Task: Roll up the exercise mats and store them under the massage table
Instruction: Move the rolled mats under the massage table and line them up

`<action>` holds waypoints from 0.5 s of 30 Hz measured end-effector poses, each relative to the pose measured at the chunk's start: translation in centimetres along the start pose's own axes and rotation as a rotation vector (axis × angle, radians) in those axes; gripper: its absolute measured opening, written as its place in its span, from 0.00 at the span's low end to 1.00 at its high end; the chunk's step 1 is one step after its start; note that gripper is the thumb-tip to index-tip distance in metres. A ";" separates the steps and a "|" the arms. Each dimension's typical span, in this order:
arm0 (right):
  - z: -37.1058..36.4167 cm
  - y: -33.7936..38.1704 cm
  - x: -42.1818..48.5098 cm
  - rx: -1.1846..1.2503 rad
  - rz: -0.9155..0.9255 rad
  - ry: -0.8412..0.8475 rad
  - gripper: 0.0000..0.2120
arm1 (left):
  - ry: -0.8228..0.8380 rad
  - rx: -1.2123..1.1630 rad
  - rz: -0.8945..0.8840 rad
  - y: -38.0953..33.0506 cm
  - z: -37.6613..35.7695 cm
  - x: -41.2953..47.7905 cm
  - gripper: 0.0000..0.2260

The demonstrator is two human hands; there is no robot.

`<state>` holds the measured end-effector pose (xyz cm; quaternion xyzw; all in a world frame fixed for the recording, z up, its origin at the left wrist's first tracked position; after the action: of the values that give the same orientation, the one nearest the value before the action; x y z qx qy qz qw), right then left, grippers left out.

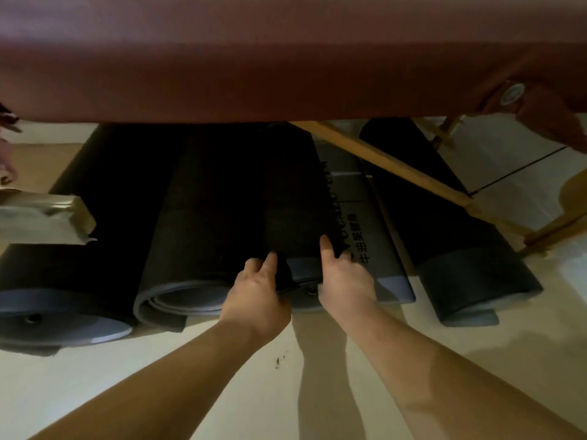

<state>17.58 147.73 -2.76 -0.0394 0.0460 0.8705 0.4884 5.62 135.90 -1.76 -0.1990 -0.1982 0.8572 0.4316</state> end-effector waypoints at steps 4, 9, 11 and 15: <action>-0.3 -3.5 -1.3 0.272 -0.114 -0.033 0.43 | 0.095 0.059 -0.006 -1.4 -1.4 1.7 0.41; -2.0 -7.2 -3.7 0.883 -0.339 0.001 0.43 | 0.068 0.082 -0.177 -2.8 -3.4 1.0 0.46; -2.7 -8.6 -4.5 1.012 -0.361 0.012 0.43 | 0.070 0.160 -0.238 -3.7 -3.9 0.5 0.48; -2.1 -9.0 -6.1 0.742 -0.216 -0.088 0.44 | 0.108 0.335 -0.278 -6.6 -4.8 0.2 0.47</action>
<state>28.47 146.92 -4.53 0.1725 0.3322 0.7391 0.5600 12.31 140.50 -2.49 -0.1408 -0.0551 0.7984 0.5829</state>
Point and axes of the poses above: each hand's wrist, its own x-axis towards the middle knuckle, its own z-axis out of the back of the hand, y = z × x, the point moved 1 cm from there along x, towards the middle knuckle, and after that the axes turned 4 degrees about -y, right-handed, at the moved point
